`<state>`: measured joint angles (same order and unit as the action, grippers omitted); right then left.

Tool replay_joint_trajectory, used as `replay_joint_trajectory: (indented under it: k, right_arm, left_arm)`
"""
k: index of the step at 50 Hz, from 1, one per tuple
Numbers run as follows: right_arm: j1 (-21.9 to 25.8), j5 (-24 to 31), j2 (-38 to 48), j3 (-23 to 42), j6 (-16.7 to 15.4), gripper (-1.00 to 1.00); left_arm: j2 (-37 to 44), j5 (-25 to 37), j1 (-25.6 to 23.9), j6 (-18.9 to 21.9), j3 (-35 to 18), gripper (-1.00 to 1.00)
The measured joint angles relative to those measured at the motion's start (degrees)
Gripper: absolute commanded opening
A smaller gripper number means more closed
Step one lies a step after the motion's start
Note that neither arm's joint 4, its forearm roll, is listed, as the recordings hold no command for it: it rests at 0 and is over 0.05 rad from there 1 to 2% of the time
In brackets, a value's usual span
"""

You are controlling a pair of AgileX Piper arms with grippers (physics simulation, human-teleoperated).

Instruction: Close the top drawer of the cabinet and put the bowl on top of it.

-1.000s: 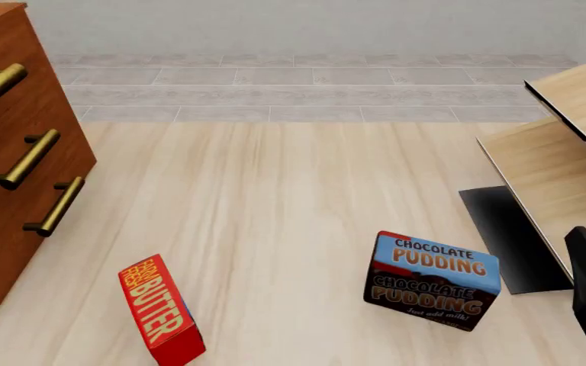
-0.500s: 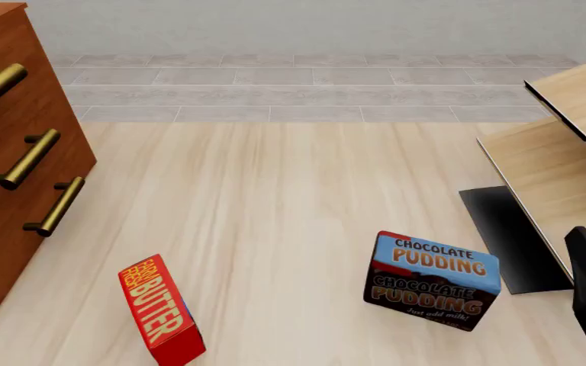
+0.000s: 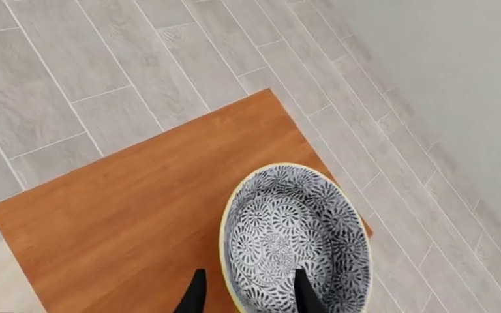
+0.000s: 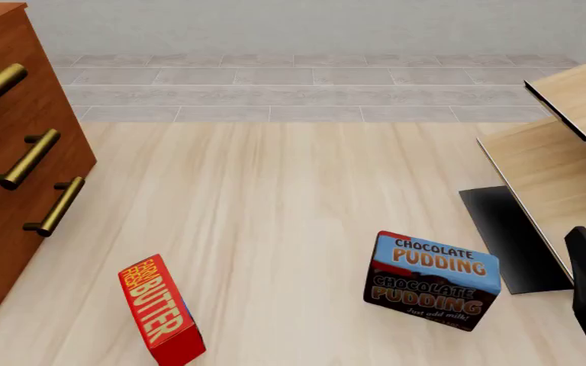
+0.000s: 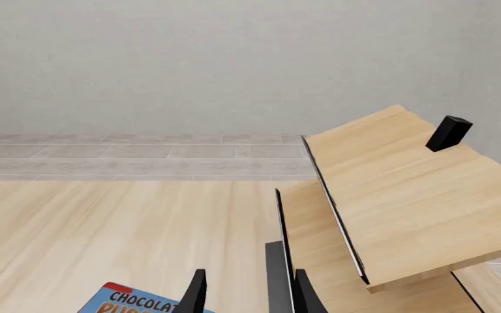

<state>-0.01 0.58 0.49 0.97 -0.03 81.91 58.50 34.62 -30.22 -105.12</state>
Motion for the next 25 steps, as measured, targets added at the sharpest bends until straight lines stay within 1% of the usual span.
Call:
replay_joint_trajectory:
  k: [6,15,25]
  right_arm:
    - [0.0,0.0,0.0,0.0,0.0,1.0]
    - [0.0,0.0,0.0,0.0,0.0,1.0]
    - [0.0,0.0,0.0,0.0,0.0,1.0]
  left_arm:
    - [-2.1,0.3,-0.1,0.2,0.9,1.0]
    - [-4.4,3.2,-0.7,0.5,-0.8,1.0]
    - [-8.5,4.8,-1.8,0.9,0.7,1.0]
